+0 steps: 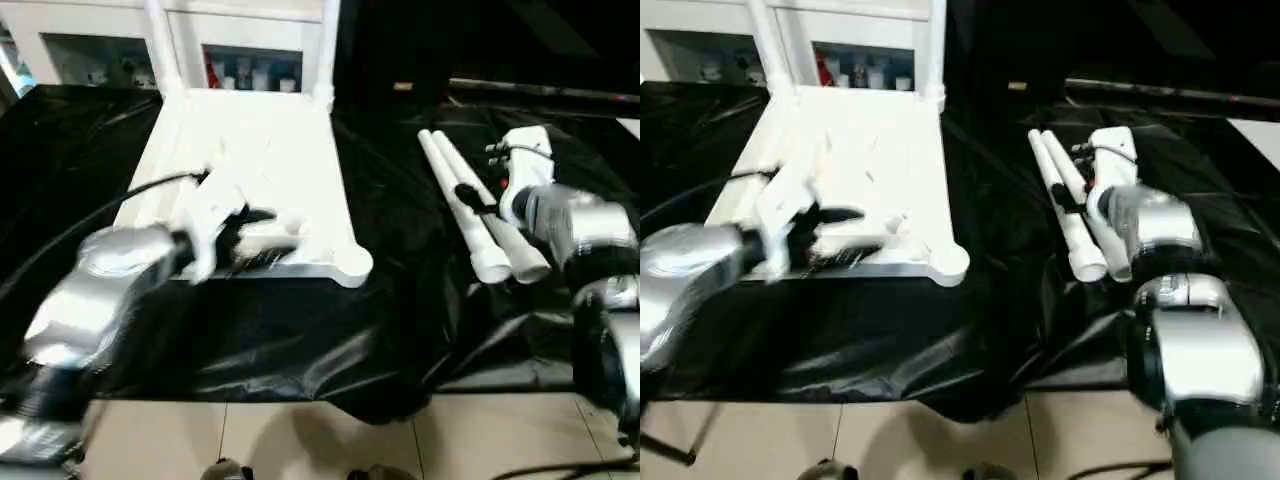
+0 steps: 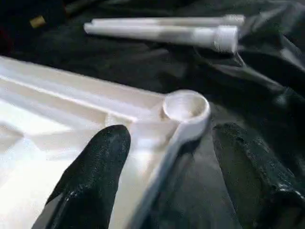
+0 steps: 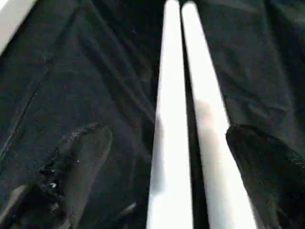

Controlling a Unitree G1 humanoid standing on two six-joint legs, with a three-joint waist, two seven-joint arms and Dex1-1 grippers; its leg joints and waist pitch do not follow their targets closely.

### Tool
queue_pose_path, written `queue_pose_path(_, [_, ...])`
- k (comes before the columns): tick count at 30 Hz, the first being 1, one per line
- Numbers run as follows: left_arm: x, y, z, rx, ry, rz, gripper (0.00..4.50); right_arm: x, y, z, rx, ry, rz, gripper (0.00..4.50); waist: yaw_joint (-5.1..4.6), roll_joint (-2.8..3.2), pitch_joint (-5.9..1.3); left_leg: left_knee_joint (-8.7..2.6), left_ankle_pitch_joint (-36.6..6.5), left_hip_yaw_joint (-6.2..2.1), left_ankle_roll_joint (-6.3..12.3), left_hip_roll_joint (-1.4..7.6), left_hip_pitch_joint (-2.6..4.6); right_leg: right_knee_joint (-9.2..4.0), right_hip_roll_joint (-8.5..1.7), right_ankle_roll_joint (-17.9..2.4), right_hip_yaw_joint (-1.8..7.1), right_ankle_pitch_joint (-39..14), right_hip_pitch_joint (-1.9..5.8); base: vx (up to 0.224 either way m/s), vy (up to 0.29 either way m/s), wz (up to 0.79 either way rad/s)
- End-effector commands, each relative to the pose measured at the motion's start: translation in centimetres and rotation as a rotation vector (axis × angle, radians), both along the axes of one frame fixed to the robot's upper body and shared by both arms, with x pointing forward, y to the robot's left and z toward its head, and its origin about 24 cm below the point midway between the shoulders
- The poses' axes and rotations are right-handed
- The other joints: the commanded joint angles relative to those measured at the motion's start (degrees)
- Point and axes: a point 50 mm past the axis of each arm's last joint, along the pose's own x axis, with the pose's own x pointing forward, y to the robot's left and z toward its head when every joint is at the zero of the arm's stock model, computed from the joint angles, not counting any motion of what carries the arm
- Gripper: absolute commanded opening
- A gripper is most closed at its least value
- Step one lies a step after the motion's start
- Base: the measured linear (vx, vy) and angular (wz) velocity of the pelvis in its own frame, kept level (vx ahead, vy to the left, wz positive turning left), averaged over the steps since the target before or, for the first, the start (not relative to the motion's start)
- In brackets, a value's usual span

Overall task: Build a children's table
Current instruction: Pick table leg

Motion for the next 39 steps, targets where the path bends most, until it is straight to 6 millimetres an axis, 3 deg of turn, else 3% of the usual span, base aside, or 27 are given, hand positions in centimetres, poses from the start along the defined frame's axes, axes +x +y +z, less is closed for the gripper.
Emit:
queue_pose_path(1, [-1.2,-0.1,1.5,-0.001,-0.003,-0.057,3.29,0.0,-1.1,0.8,-0.056,0.033,-0.042,4.45,0.38,0.81,-2.67,-3.71,-13.21,-0.47,-2.00,1.00,1.22,-3.54,-1.76,-13.56,2.29,-6.79,2.12,0.000,0.000,0.00])
queue_pose_path(3, [-1.4,0.0,1.7,0.002,0.000,-0.062,3.29,0.1,-1.1,1.0,-0.058,0.031,-0.049,4.45,0.51,0.73,-2.71,-3.68,-15.29,-0.50,-2.50,1.06,1.37,-3.58,-1.89,-13.17,2.33,-9.59,2.29,0.000,0.000,0.00])
queue_pose_path(6, [-2.5,0.9,2.7,0.042,0.019,-0.073,3.29,0.2,-1.5,1.6,-0.065,0.037,-0.093,4.45,0.73,0.93,-0.76,-4.16,-21.10,-0.76,-3.88,1.09,1.64,-4.31,-2.02,-10.69,2.45,-18.28,1.26,0.000,0.000,0.00])
queue_pose_path(8, [-2.8,1.1,3.0,0.054,0.023,-0.072,3.29,0.2,-1.7,1.8,-0.072,0.031,-0.104,4.45,0.77,0.91,-0.58,-4.18,-20.76,-0.80,-4.09,1.03,1.57,-4.37,-2.07,-10.15,2.49,-18.94,1.30,0.000,0.000,0.00])
queue_pose_path(10, [-3.1,1.3,3.3,0.064,0.031,-0.067,3.29,0.3,-1.7,2.0,-0.059,0.032,-0.109,4.45,0.68,0.74,0.68,-4.53,-20.73,-0.93,-4.18,1.06,1.34,-4.48,-2.04,-9.74,2.60,-19.05,0.99,0.000,0.000,0.00])
queue_pose_path(12, [-3.3,1.5,3.4,0.071,0.041,-0.066,3.29,0.2,-1.7,2.1,-0.052,0.041,-0.107,4.45,0.63,0.67,0.56,-4.42,-19.28,-0.93,-4.02,1.00,1.24,-4.23,-2.05,-10.01,2.61,-17.35,1.25,0.000,0.000,0.00])
queue_pose_path(13, [-3.7,1.6,3.6,0.082,0.055,-0.068,3.29,0.2,-1.7,2.1,-0.032,0.054,-0.111,4.45,0.60,0.54,0.61,-4.31,-15.80,-0.86,-3.39,0.94,0.74,-3.67,-2.02,-10.72,2.65,-13.47,1.55,0.000,0.000,0.00])
queue_pose_path(14, [-3.7,1.6,3.6,0.082,0.055,-0.068,3.29,0.2,-1.7,2.1,-0.032,0.054,-0.111,4.45,0.60,0.60,1.01,-4.25,-13.65,-0.79,-2.72,0.86,0.45,-3.48,-1.88,-11.23,2.65,-11.25,1.42,0.000,0.000,0.00])
queue_pose_path(16, [-4.0,1.5,3.9,0.086,0.064,-0.074,3.29,0.1,-1.7,1.9,-0.018,0.064,-0.108,4.45,0.65,0.59,1.41,-4.07,-11.81,-0.56,-1.99,0.93,0.56,-3.36,-1.84,-12.27,2.76,-8.84,1.25,0.000,0.000,0.00])
queue_pose_path(17, [-4.3,1.5,4.0,0.086,0.071,-0.077,3.29,0.1,-1.6,1.8,-0.004,0.069,-0.104,4.45,0.72,0.71,2.35,-4.19,-10.86,-0.54,-1.65,0.89,0.29,-3.32,-1.85,-12.79,2.79,-7.58,1.03,0.000,0.000,0.00])
queue_pose_path(18, [-4.4,1.5,4.1,0.086,0.074,-0.077,3.29,0.1,-1.5,1.7,0.007,0.076,-0.096,4.45,0.70,0.71,2.37,-4.12,-10.53,-0.48,-1.54,0.86,0.31,-3.20,-1.82,-13.09,2.81,-7.00,1.13,0.000,0.000,0.00])
queue_pose_path(19, [-4.6,1.5,4.2,0.086,0.077,-0.077,3.29,0.0,-1.3,1.5,0.015,0.084,-0.084,4.45,0.73,0.62,2.30,-3.90,-7.62,-0.48,-0.84,0.86,0.14,-2.67,-1.81,-13.94,2.81,-3.36,1.42,0.000,0.000,0.00])
queue_pose_path(22, [-4.8,1.5,4.4,0.089,0.084,-0.073,3.29,-0.1,-1.1,1.2,0.022,0.102,-0.060,4.45,0.77,0.50,2.89,-3.54,-2.41,-0.27,1.47,0.74,-0.26,-2.10,-1.57,-15.98,2.80,2.91,1.50,0.000,0.000,0.00])
queue_pose_path(25, [-4.9,1.6,4.6,0.091,0.086,-0.070,3.29,-0.1,-1.0,1.1,0.021,0.122,-0.036,4.45,0.84,0.45,3.68,-3.62,-2.48,-0.08,2.24,0.92,-0.12,-2.25,-1.71,-17.05,2.91,2.26,1.47,0.000,0.000,0.00])
queue_pose_path(26, [-4.9,1.6,4.7,0.090,0.087,-0.068,3.29,-0.1,-0.9,1.1,0.024,0.124,-0.035,4.19,0.88,0.57,3.94,-3.69,-3.14,-0.09,1.85,1.07,-0.01,-2.34,-1.88,-17.19,2.93,0.79,1.44,0.000,0.000,0.00])
queue_pose_path(29, [-5.0,1.5,4.8,0.088,0.092,-0.070,3.29,-0.2,-1.0,1.2,0.036,0.131,-0.046,4.06,0.82,0.38,4.53,-3.92,-4.68,-0.11,0.38,1.19,0.19,-2.59,-2.11,-16.78,3.03,-2.32,1.42,0.000,0.000,0.00])
queue_pose_path(35, [-5.3,1.5,4.9,0.093,0.111,-0.083,3.29,-0.4,-1.4,1.4,0.060,0.149,-0.064,3.60,0.80,0.26,5.02,-4.09,-5.22,-0.12,-1.44,1.19,0.42,-2.58,-2.11,-16.13,3.13,-2.60,1.38,0.000,0.000,0.00])
queue_pose_path(39, [-5.4,1.5,4.8,0.100,0.124,-0.092,3.29,-0.5,-1.7,1.4,0.055,0.157,-0.067,3.26,0.76,0.18,5.07,-4.06,-4.56,-0.08,-1.47,1.14,0.37,-2.53,-2.13,-16.22,3.18,-1.55,1.46,0.000,0.000,0.00])
